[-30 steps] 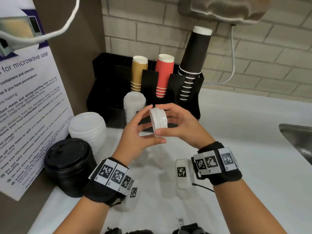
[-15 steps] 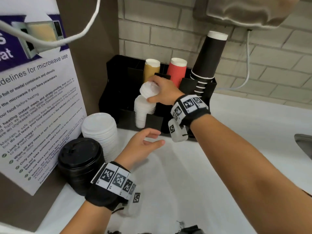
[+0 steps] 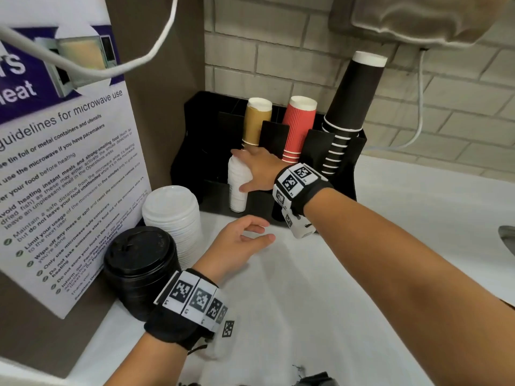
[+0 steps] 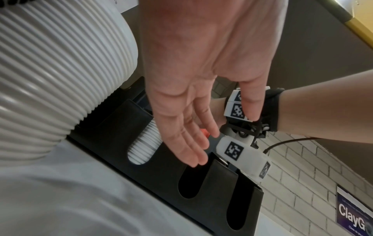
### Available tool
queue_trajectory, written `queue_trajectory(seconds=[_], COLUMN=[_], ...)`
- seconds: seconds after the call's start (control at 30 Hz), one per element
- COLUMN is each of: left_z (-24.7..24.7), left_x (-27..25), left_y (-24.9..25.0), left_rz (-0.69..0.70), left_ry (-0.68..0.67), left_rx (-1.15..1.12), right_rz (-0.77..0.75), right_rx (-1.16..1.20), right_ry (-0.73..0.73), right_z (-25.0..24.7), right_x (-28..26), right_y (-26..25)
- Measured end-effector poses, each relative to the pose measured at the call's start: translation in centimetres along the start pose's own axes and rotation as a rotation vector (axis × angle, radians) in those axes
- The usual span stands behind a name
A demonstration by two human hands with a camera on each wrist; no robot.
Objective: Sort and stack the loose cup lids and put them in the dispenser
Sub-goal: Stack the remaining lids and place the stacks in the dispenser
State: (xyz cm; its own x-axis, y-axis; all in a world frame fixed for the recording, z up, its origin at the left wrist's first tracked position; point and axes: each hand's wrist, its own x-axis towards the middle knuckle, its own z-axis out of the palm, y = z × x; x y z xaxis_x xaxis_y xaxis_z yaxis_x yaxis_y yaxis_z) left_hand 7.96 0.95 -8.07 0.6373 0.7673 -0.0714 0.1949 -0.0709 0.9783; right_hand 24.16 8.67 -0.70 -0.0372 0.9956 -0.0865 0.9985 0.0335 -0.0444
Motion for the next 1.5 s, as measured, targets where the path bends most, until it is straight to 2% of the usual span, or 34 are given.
queue_trajectory(seconds=[0.1,0.23,0.4,0.5,0.57,0.67,0.7,0.73,0.8,0.87,0.93,1.1,1.17,1.3,1.4,1.5], left_z=[0.1,0.2,-1.2,-2.8,-4.0,-6.1,-6.8,-7.4,-8.2,-8.3,-8.3,-9.4,-9.9,-10.3,-9.9,-9.3], left_x=[0.0,-0.1,-1.2,-2.4,-3.2,-4.4,-4.7,-4.9,-4.8,-4.6,-4.4,-5.1,-5.5,-6.3,-6.4,-6.5], left_y=[0.1,0.8,3.8,6.4,8.0,10.1,10.6,11.0,11.4,11.3,10.9,10.3,10.0,9.3,9.1,9.1], left_rz=[-0.008,-0.001,0.097,0.181,0.223,0.229,0.207,0.168,0.064,-0.056,-0.147,-0.316,-0.384,-0.508,-0.594,-0.638], left_ry=[0.004,-0.004,-0.128,-0.128,-0.085,0.017,0.053,0.085,0.129,0.132,0.112,0.070,0.050,-0.022,-0.118,-0.160], left_rx=[0.001,0.043,0.226,0.376,0.470,0.619,0.688,0.765,0.902,0.989,1.022,1.049,1.100,1.155,1.232,1.323], right_rz=[-0.006,0.065,0.098,0.084,0.054,-0.066,-0.095,-0.103,-0.077,-0.051,-0.044,0.050,0.086,0.092,0.062,0.018], right_rx=[-0.147,-0.210,-0.190,-0.151,-0.065,0.197,0.313,0.441,0.635,0.645,0.656,0.789,0.655,0.227,0.226,0.233], right_ry=[-0.003,-0.016,-0.075,-0.105,-0.024,0.276,0.336,0.332,0.121,-0.128,-0.235,-0.308,-0.349,-0.418,-0.458,-0.491], right_z=[0.6,1.7,2.2,1.1,-0.1,-1.0,-0.7,-0.2,1.7,4.1,6.1,8.1,8.2,7.9,7.8,7.7], right_x=[-0.3,-0.4,-0.4,-0.5,-0.9,-1.8,-2.1,-2.5,-3.1,-3.2,-3.0,-2.7,-2.9,-3.9,-4.7,-5.5], right_y=[-0.8,-1.8,-2.4,-2.2,-2.1,-2.9,-3.5,-4.3,-5.8,-6.8,-7.5,-8.3,-8.4,-8.9,-8.5,-7.7])
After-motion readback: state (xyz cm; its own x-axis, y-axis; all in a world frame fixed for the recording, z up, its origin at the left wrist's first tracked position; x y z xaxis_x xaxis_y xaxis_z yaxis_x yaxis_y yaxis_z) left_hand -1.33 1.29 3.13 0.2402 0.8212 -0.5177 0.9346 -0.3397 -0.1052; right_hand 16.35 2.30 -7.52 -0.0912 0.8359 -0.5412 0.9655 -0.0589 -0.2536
